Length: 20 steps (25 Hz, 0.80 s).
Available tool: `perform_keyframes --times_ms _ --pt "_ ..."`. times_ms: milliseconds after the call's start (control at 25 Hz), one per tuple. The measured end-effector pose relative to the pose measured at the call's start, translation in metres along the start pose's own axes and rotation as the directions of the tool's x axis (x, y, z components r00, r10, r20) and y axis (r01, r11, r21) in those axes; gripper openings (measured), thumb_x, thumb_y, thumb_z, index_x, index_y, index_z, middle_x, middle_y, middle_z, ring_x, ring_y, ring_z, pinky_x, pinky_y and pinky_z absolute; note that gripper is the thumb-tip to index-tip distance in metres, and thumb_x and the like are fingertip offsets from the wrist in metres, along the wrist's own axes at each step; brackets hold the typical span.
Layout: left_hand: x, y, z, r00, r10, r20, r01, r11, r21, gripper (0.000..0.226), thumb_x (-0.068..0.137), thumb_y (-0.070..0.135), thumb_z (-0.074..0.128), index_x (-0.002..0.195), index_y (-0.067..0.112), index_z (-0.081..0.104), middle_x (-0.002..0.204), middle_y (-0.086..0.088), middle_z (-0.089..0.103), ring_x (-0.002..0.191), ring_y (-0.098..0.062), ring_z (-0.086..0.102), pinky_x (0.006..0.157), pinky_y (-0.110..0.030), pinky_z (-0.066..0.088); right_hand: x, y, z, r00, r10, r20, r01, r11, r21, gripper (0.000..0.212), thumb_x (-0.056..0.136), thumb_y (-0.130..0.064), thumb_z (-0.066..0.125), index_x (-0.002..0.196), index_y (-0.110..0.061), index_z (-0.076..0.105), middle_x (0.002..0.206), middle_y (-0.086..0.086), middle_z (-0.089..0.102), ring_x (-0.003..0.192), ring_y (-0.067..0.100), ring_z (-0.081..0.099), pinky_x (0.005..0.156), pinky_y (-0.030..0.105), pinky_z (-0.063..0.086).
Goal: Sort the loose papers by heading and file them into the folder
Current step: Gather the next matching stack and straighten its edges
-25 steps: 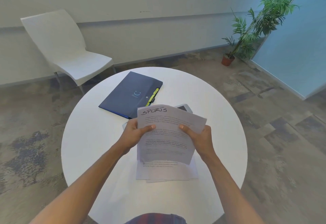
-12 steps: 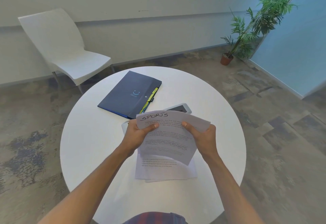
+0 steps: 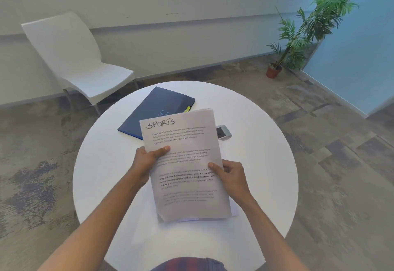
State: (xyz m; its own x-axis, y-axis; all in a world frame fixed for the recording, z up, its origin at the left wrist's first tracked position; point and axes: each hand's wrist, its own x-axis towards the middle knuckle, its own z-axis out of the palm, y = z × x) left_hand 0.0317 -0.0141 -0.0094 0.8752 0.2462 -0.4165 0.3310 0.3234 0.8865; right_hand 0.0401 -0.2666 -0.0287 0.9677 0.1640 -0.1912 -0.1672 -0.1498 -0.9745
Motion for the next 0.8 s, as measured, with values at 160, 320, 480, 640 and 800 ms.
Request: perform_keyframes --times_ms 160,320,480,640,800 --pt "-0.004 -0.005 -0.017 0.983 -0.133 0.124 0.130 0.991 0.031 0.032 0.092 0.013 0.064 0.123 0.007 0.063 0.114 -0.012 0.073 0.104 -0.034 0.070 0.096 -0.050 0.053 0.003 0.003 0.004 0.996 0.067 -0.060 -0.060 0.993 0.103 0.025 0.091 -0.021 0.072 0.089 0.003 0.074 0.089 0.019 0.077 0.087 0.043 0.073 0.079 0.054 0.058" --pt "-0.018 -0.013 -0.015 0.980 -0.085 0.180 0.086 0.996 0.004 0.029 0.092 0.006 0.061 0.121 0.005 0.063 0.115 -0.016 0.072 0.102 -0.037 0.070 0.083 -0.046 0.060 0.010 -0.001 -0.002 0.973 0.222 -0.055 -0.203 0.949 0.241 0.017 0.094 -0.013 0.065 0.099 0.001 0.074 0.098 0.018 0.077 0.090 0.035 0.074 0.082 0.044 0.061" --pt "-0.027 -0.014 0.001 0.997 0.076 0.027 -0.077 0.996 0.052 0.024 0.086 -0.001 0.068 0.108 0.009 0.068 0.098 -0.010 0.077 0.081 -0.027 0.075 0.066 -0.035 0.061 0.008 -0.004 -0.005 0.975 0.213 -0.065 -0.186 0.939 0.291 0.010 0.092 -0.014 0.068 0.097 -0.008 0.074 0.090 0.007 0.079 0.080 0.025 0.076 0.066 0.031 0.060" --pt "-0.030 -0.011 0.008 0.989 0.146 -0.016 -0.145 0.988 0.047 0.013 0.089 0.008 0.068 0.102 0.011 0.069 0.094 -0.008 0.078 0.080 -0.028 0.075 0.067 -0.038 0.061 0.007 0.001 -0.008 0.972 0.163 -0.168 -0.111 0.952 0.284 0.020 0.085 -0.015 0.077 0.101 -0.003 0.076 0.095 0.013 0.078 0.087 0.032 0.075 0.077 0.041 0.062" --pt "-0.031 -0.004 0.009 0.992 0.120 -0.033 -0.117 0.990 0.078 0.022 0.102 0.020 0.048 0.100 0.017 0.069 0.086 -0.003 0.078 0.072 -0.018 0.073 0.065 -0.032 0.057 0.006 0.000 -0.019 0.961 0.240 -0.140 -0.169 0.904 0.393 0.017 0.091 -0.011 0.068 0.102 0.001 0.074 0.097 0.014 0.078 0.085 0.029 0.075 0.071 0.036 0.062"
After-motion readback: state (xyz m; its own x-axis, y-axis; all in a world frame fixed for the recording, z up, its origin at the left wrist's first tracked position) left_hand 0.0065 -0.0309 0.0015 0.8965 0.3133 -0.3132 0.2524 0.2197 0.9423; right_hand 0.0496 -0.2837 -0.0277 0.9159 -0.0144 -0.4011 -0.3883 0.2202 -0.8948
